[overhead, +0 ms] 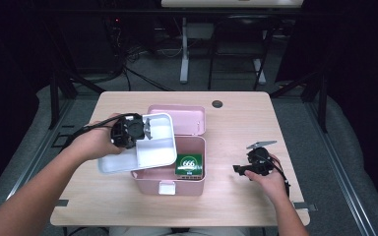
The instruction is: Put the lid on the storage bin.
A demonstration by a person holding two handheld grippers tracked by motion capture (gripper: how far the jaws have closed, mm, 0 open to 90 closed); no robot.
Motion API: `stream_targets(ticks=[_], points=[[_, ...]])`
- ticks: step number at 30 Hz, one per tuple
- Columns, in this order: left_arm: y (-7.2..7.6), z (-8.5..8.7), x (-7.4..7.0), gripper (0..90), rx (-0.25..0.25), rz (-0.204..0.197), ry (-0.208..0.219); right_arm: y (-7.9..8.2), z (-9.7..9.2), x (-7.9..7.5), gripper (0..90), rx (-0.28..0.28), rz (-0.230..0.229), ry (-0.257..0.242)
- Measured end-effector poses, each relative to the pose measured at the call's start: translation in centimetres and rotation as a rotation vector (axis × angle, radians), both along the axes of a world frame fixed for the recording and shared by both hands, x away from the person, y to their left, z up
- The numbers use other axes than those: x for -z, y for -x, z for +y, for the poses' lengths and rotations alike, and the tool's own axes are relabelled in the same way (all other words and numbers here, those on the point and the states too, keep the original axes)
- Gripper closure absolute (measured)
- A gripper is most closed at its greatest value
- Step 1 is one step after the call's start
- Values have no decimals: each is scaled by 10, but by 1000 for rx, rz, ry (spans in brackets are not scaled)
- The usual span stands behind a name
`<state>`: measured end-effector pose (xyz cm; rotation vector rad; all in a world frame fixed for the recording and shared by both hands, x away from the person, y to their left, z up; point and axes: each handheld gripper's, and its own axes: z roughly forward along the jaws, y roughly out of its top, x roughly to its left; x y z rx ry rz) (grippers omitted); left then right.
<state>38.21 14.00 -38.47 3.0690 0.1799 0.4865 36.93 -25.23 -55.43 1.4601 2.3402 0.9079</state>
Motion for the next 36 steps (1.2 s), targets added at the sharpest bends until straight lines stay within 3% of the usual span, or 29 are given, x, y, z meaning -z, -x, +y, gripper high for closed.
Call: stream_targets(ticks=[26,29,36], points=[[-1,-64,6,892,124,55,16,0,-2,0,248,0,1,-8],[-1,-68,8,892,130,74,37,0,-3,0,249,0,2,-8],[-1,-73,15,892,145,99,26,0,-2,1,249,-2,3,-8]])
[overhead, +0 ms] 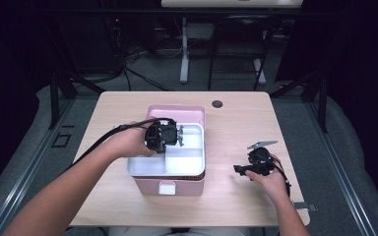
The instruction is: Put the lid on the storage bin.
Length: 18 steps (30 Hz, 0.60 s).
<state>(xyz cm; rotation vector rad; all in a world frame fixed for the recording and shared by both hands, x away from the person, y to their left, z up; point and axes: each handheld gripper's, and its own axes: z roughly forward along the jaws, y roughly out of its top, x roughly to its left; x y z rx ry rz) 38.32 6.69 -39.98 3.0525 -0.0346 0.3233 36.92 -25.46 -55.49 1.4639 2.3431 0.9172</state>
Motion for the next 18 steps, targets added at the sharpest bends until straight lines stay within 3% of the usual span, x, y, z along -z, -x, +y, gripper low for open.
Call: stream_targets(ticks=[18], points=[[-1,-10,19,892,25,25,-48,0,0,0,249,-1,0,0]])
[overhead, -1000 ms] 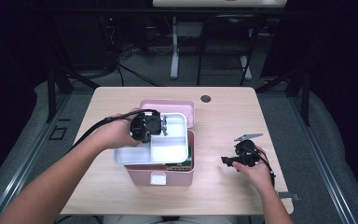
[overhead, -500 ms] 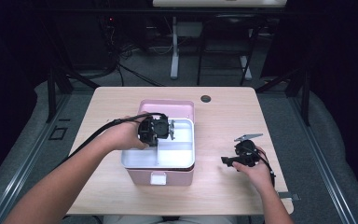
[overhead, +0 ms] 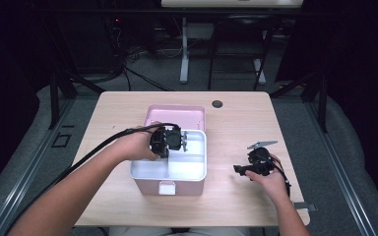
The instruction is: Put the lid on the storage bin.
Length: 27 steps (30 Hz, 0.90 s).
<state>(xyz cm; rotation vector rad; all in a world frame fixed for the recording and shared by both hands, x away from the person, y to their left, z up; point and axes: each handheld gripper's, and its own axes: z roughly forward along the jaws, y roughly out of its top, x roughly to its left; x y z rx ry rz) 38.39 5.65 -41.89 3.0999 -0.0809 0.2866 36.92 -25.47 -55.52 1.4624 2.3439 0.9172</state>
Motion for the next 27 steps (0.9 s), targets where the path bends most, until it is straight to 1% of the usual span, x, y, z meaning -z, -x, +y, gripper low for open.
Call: stream_targets(ticks=[3,4,7,10,13,17,22,23,24,25,27], points=[[-1,0,5,892,-4,6,15,0,0,0,248,1,0,1],[-2,1,7,892,-13,14,25,0,0,0,248,0,-1,0],[-4,5,11,891,-20,36,51,0,0,1,249,2,2,4],[-4,5,14,888,-18,35,53,-1,0,1,248,0,0,3],[-4,3,17,879,-16,37,39,-1,1,1,248,0,-3,3],[-4,3,20,871,-19,41,41,-2,1,1,248,5,-4,4],[-4,3,21,867,-21,38,38,-3,1,1,249,5,-5,5],[-4,3,21,867,-24,39,37,-5,1,-1,248,0,-19,9],[-4,2,21,867,-26,42,38,-5,1,-1,248,0,-19,9],[-4,4,21,867,-33,47,47,-6,2,-2,248,-1,-25,8],[-3,4,21,867,-34,43,55,-7,2,-3,248,3,-25,6]])
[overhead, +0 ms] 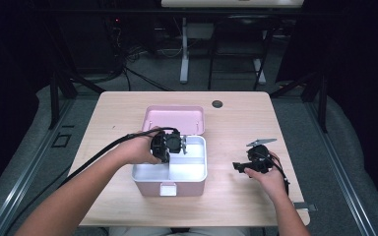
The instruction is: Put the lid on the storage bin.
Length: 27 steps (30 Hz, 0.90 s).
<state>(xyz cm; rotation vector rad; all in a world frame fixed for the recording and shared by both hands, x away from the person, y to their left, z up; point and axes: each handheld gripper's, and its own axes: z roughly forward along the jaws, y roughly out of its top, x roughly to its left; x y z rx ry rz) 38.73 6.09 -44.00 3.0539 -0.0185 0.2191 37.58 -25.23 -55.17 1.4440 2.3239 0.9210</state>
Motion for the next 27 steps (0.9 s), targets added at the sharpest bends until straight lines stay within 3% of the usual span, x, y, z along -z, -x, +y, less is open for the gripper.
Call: stream_targets(ticks=[6,11,15,18,20,22,25,27], points=[[3,3,-4,820,-6,-35,0,-4,5,-12,248,-12,-25,-15],[4,15,-18,779,-33,-54,18,-8,10,-23,248,-17,-41,-19],[5,33,-30,745,-78,-47,54,-10,16,-31,248,-32,-53,-8],[6,52,-36,730,-141,-36,72,-12,18,-35,248,-42,-59,1],[7,70,-38,719,-201,-27,111,-15,22,-41,248,-50,-63,12],[8,77,-39,719,-220,-23,110,-15,23,-42,248,-48,-64,11],[10,94,-37,709,-268,-17,144,-19,29,-49,248,-59,-75,9],[10,97,-35,709,-273,-16,154,-20,31,-50,249,-60,-76,11]])
